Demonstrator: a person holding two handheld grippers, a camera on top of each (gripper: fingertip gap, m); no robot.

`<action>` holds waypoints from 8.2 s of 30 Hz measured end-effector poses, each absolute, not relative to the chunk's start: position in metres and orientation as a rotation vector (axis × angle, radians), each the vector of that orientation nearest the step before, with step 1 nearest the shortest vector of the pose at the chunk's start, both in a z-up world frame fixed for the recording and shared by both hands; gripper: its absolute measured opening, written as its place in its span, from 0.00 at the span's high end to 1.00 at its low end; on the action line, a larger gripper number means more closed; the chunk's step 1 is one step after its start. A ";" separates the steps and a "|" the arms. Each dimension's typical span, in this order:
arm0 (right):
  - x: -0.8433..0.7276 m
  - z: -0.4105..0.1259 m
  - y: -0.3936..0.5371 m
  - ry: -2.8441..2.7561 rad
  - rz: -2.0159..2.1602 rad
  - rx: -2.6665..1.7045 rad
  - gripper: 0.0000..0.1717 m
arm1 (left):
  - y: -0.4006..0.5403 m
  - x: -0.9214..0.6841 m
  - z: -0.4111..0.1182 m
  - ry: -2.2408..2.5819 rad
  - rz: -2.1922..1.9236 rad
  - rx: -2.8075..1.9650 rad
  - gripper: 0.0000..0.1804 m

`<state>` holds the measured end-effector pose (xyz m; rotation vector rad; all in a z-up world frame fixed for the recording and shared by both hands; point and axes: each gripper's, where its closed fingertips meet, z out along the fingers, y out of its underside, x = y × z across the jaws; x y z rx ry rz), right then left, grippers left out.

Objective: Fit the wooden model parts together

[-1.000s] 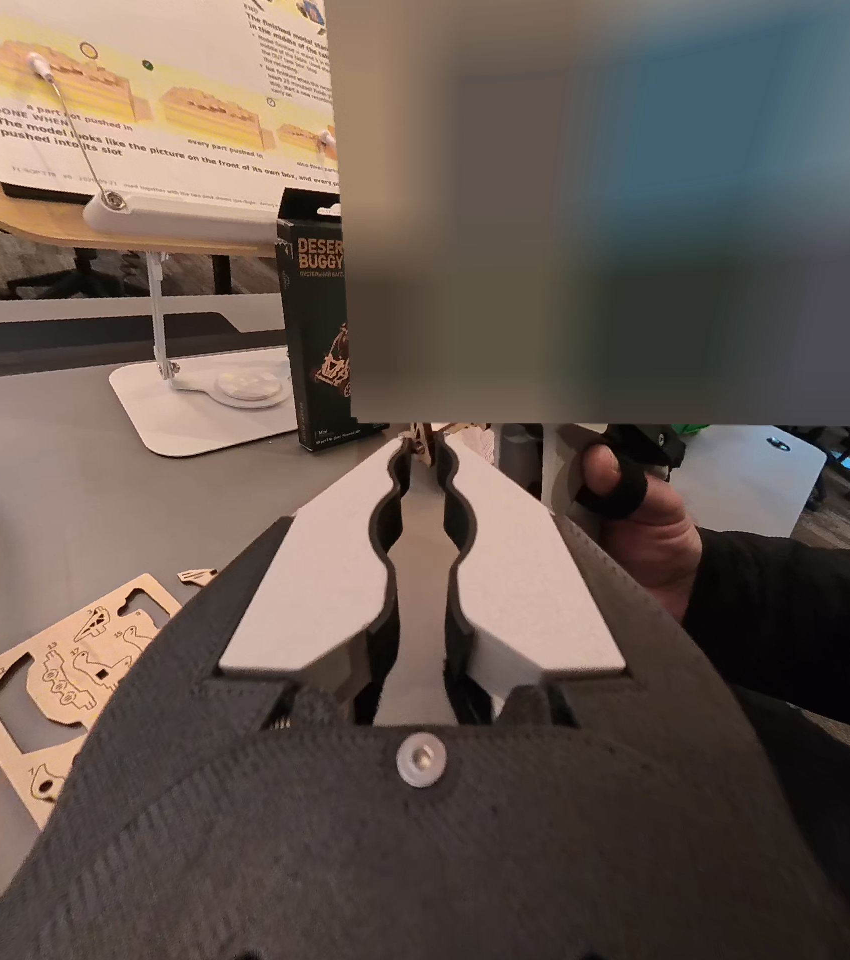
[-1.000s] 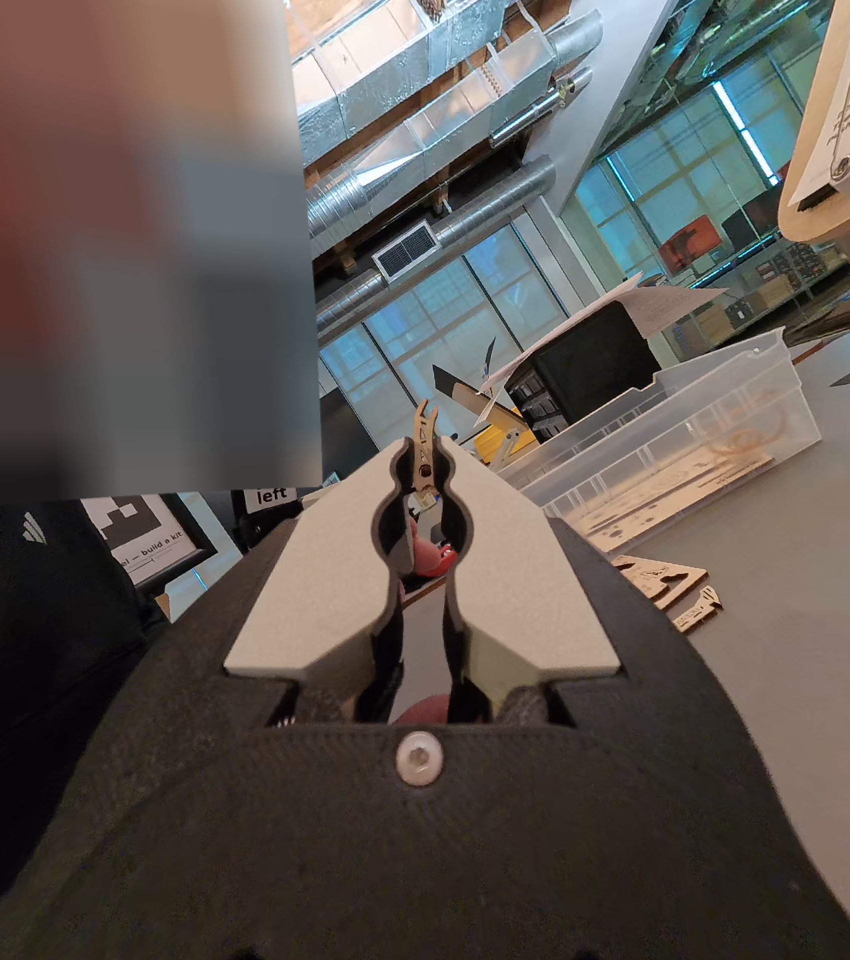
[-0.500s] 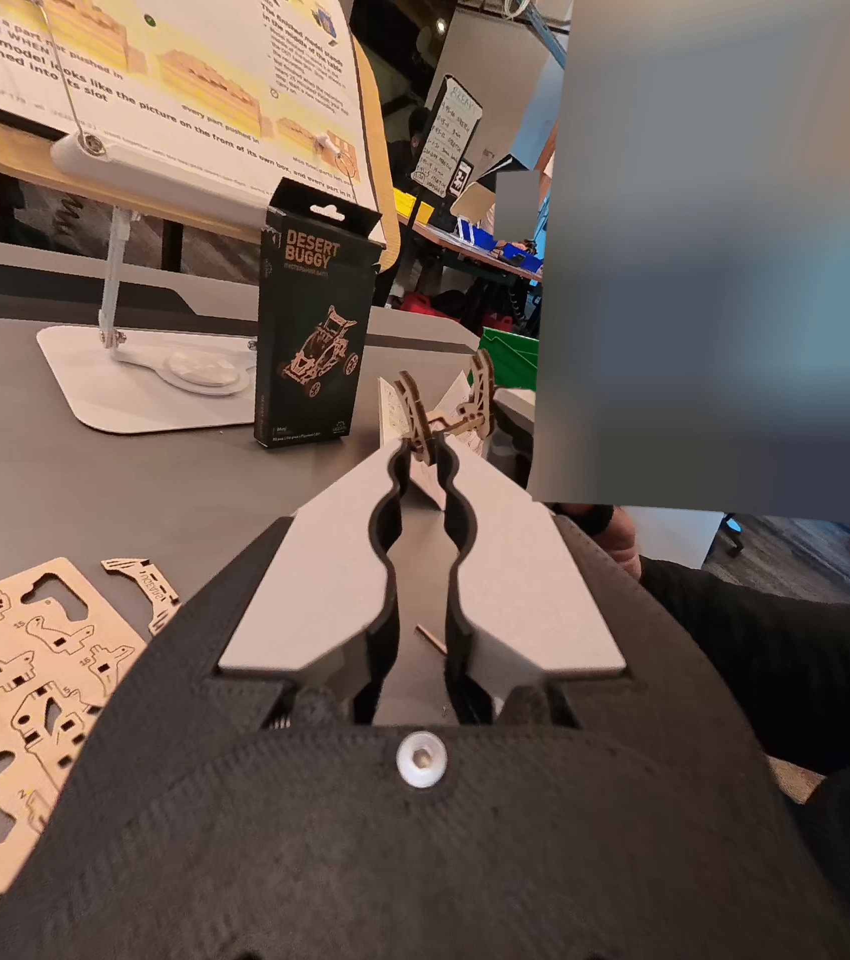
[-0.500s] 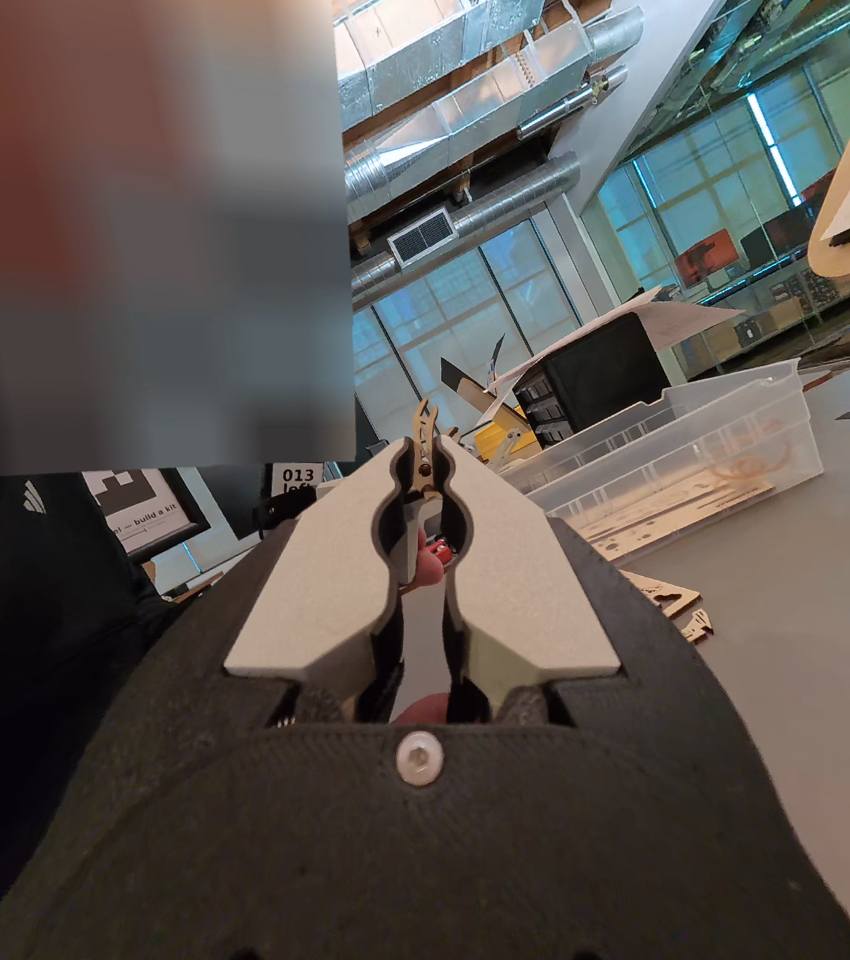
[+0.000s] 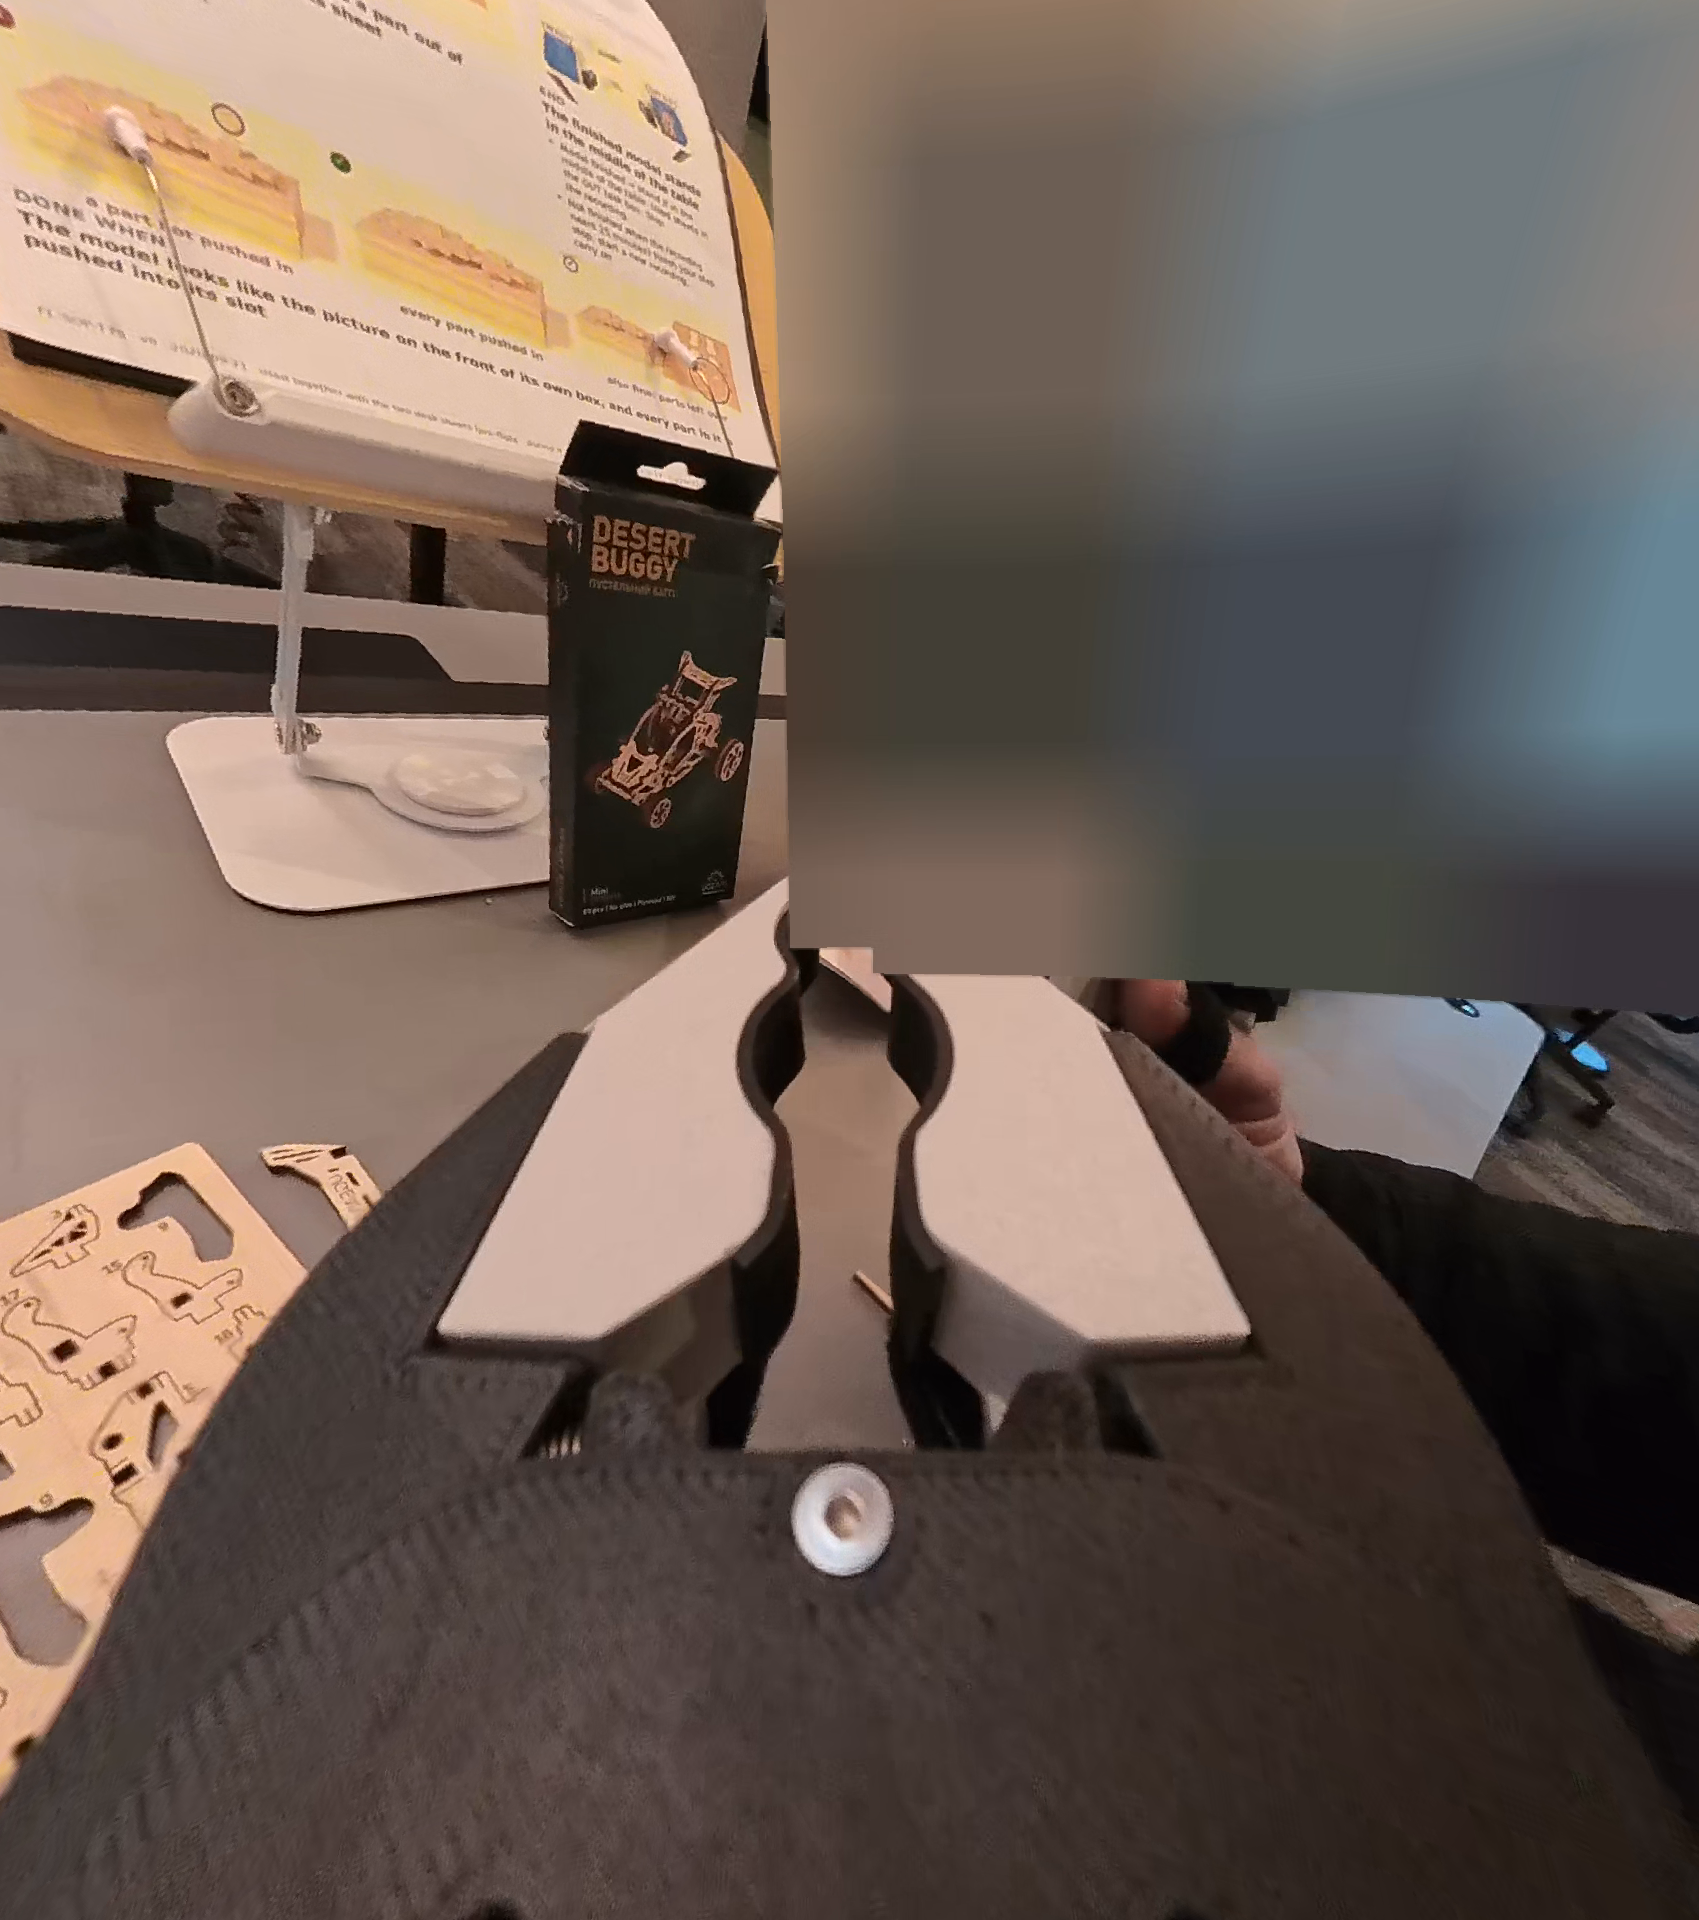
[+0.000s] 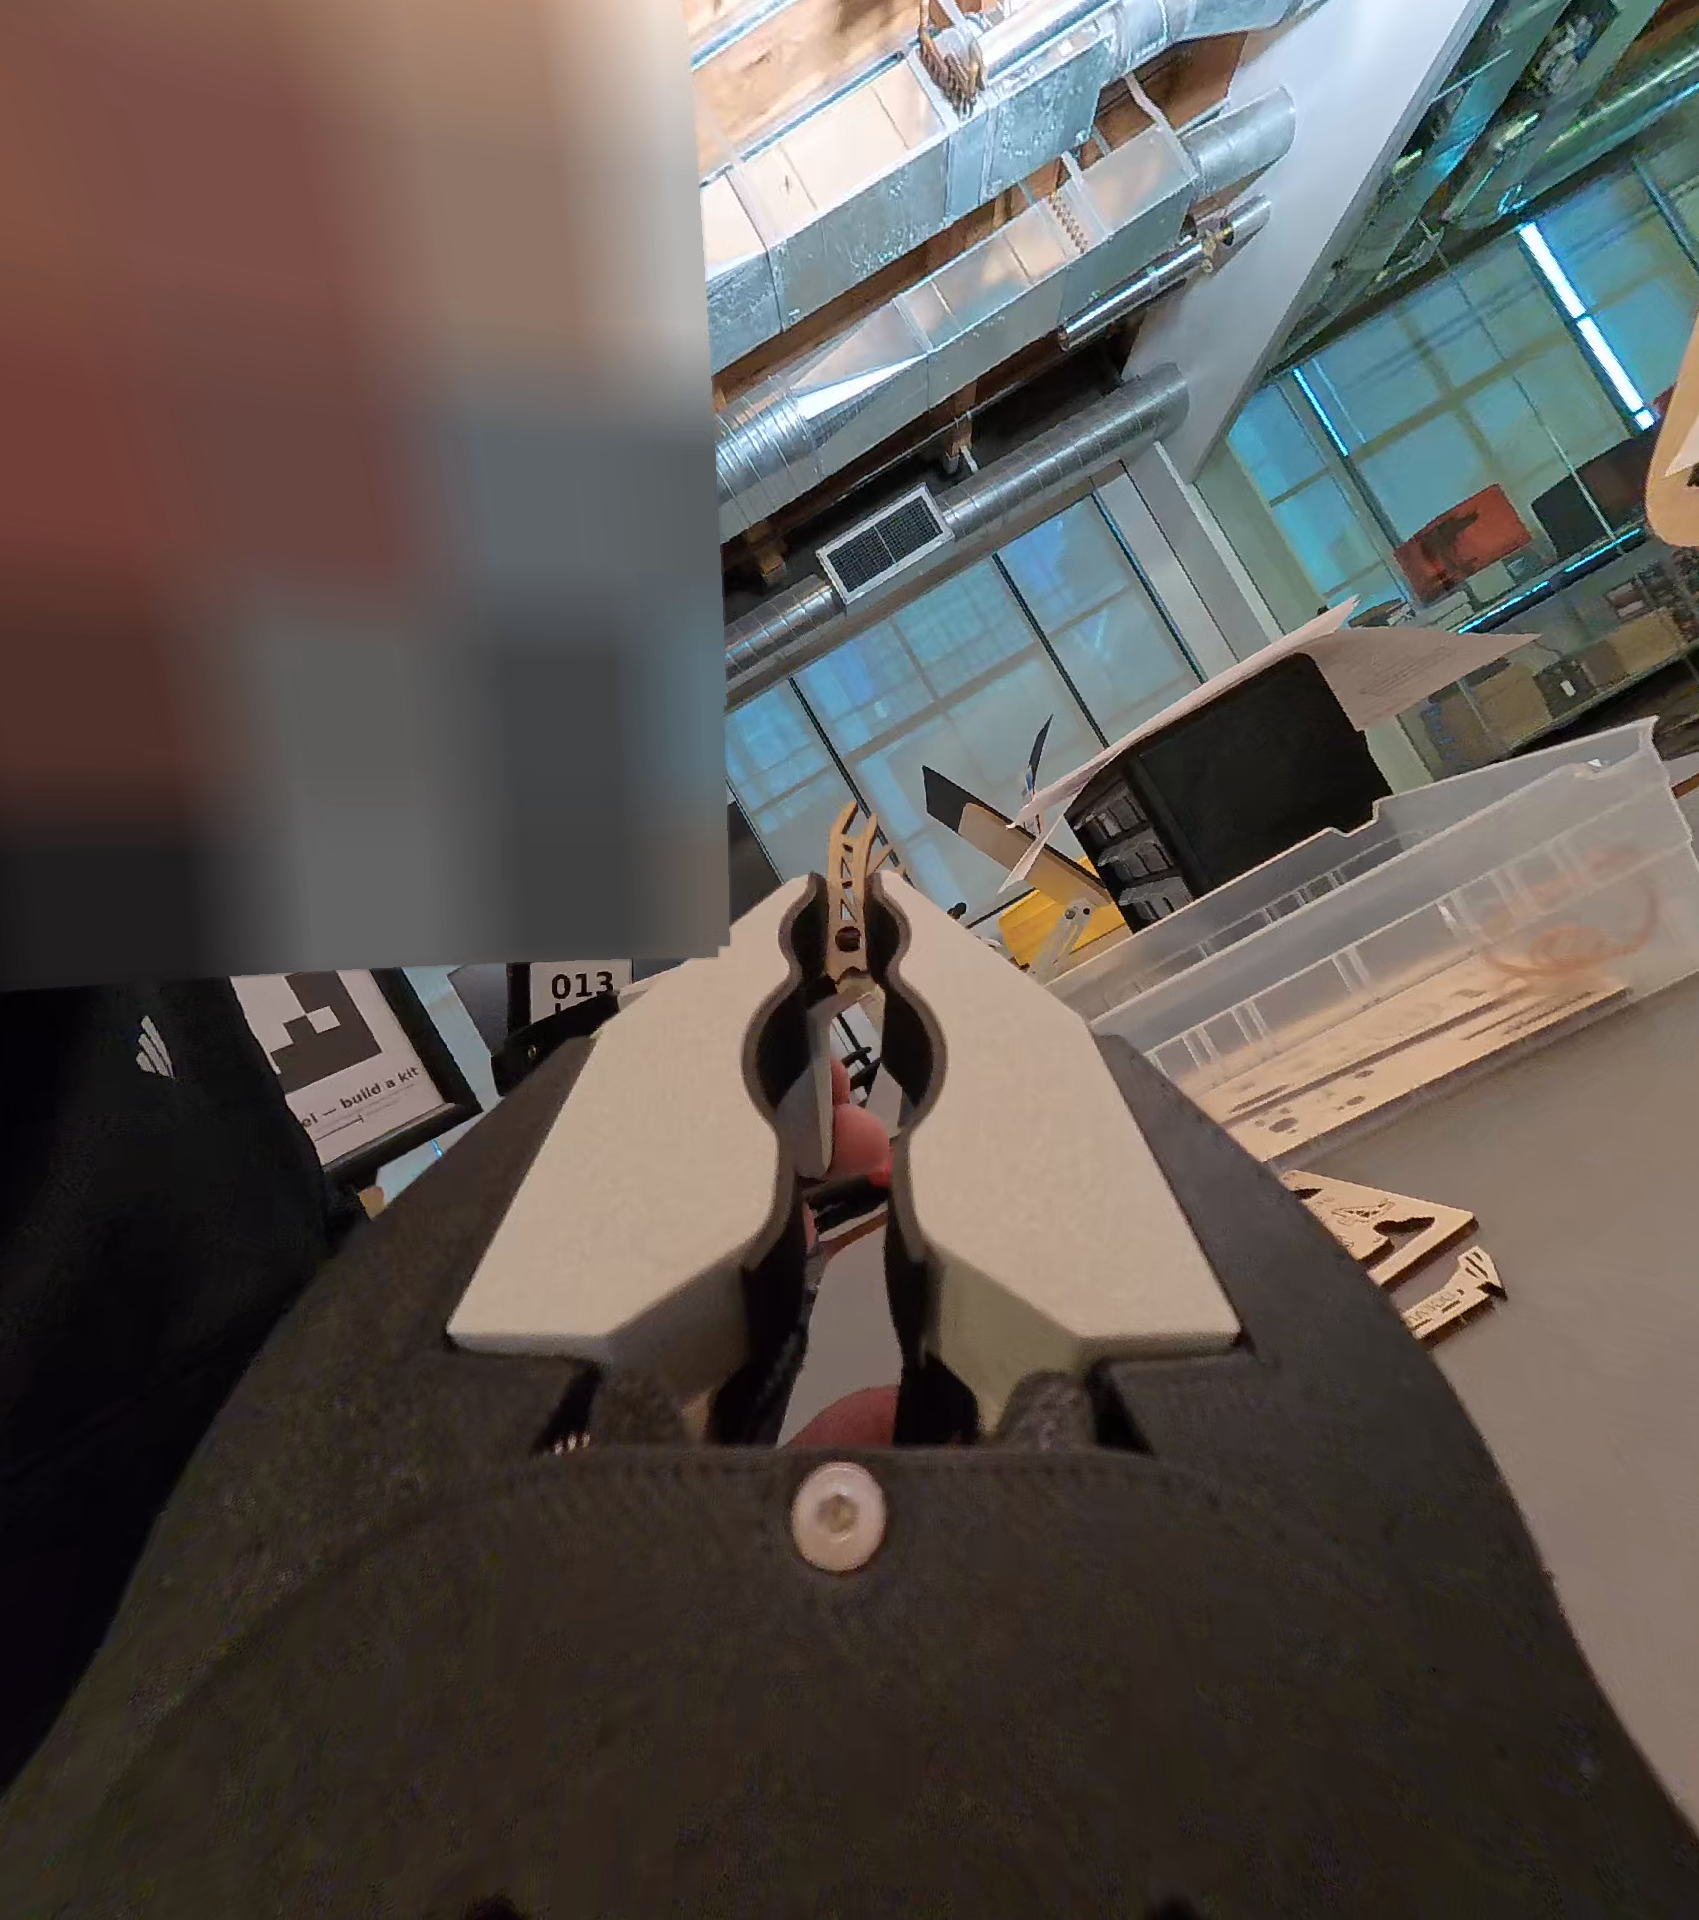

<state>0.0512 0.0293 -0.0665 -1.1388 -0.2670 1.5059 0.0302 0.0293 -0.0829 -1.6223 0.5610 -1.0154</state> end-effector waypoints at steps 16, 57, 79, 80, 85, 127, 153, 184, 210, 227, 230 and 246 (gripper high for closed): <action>0.044 -0.061 0.030 -0.295 1.398 -1.161 0.97 | 0.035 0.024 -0.083 0.271 -1.390 -1.628 0.97; 0.037 -0.049 0.024 -0.537 1.090 -1.262 1.00 | 0.038 0.018 -0.080 0.139 -1.687 -1.532 0.97; 0.043 -0.043 0.023 -0.627 0.961 -1.268 0.95 | 0.032 0.020 -0.076 0.237 -1.648 -1.503 0.97; 0.046 -0.042 0.024 -0.625 0.977 -1.280 0.94 | 0.032 0.019 -0.074 0.257 -1.636 -1.493 0.97; 0.055 -0.046 0.023 -0.633 1.094 -1.357 0.93 | 0.019 0.019 -0.060 0.457 -1.703 -1.402 0.97; 0.027 -0.036 -0.038 -1.107 0.522 -1.042 0.92 | -0.033 0.029 -0.049 0.331 -2.553 -1.051 0.97; 0.031 -0.037 -0.034 -1.033 0.569 -1.060 0.98 | -0.039 0.037 -0.049 0.336 -2.572 -1.037 0.97; 0.034 -0.039 -0.035 -0.952 0.696 -1.081 0.99 | -0.041 0.035 -0.053 0.427 -2.538 -1.067 0.97; 0.049 -0.044 -0.031 -0.887 0.673 -1.086 0.99 | -0.030 0.045 -0.064 0.373 -2.502 -1.163 0.89; 0.059 -0.057 -0.015 -0.989 0.334 -1.092 0.99 | -0.022 0.078 -0.074 0.590 -2.003 -1.687 0.49; 0.060 -0.057 -0.015 -0.981 0.341 -1.091 0.99 | -0.020 0.082 -0.074 0.578 -2.013 -1.695 0.56; 0.065 -0.053 -0.016 -0.928 0.419 -1.096 0.99 | -0.029 0.084 -0.063 0.629 -2.128 -1.631 0.69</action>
